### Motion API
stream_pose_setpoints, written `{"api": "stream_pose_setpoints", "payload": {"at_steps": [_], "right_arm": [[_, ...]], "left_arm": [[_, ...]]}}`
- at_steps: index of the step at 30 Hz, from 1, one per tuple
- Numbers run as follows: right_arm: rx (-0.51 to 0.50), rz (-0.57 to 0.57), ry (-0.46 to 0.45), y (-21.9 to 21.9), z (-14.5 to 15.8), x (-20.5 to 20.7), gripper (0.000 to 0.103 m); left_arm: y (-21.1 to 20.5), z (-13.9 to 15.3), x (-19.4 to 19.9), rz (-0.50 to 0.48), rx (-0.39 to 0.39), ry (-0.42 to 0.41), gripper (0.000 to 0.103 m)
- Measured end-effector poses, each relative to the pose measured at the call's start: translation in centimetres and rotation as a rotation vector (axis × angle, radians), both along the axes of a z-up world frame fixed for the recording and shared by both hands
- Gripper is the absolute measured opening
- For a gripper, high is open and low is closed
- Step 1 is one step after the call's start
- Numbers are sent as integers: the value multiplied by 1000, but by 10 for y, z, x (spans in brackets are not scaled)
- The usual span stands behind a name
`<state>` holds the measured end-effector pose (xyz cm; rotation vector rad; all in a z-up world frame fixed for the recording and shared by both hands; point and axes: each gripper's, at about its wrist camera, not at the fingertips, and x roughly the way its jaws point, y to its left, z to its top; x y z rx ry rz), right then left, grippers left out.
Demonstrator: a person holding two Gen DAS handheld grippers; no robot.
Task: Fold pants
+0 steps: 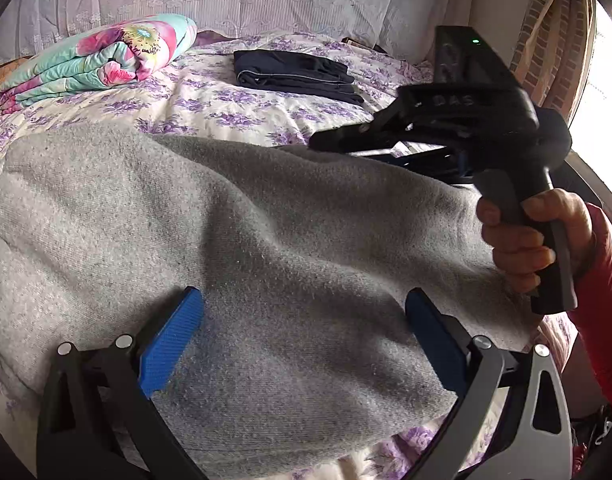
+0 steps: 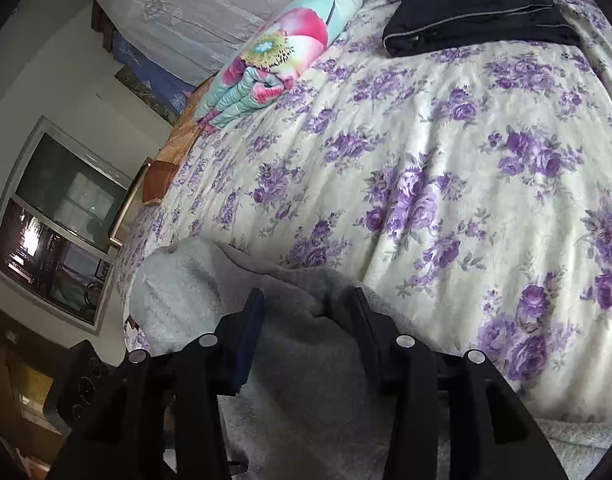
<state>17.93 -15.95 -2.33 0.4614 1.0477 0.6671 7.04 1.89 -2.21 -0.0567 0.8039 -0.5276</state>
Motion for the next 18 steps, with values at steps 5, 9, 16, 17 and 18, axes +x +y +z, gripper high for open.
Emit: {"api": "stream_pose_setpoints", "payload": {"at_steps": [5,9,16,17,18], "right_arm": [[-204,80,-139,32,7,-24,37],[-246,86,-265,34,25,-43,11],[-276,-57,-269,18,27,14,3],[-303,-58,-222,20,11,25,0],[-310,-51,-150,20,-7,36,0]], "left_arm": [[0,0,0,0,0,0,98],[0,0,0,1,0,-1,98],[-2,0,1,3,12,3,98],[-2,1,2,3,10,4,98],[-2,1,3,2,10,3,98]]}}
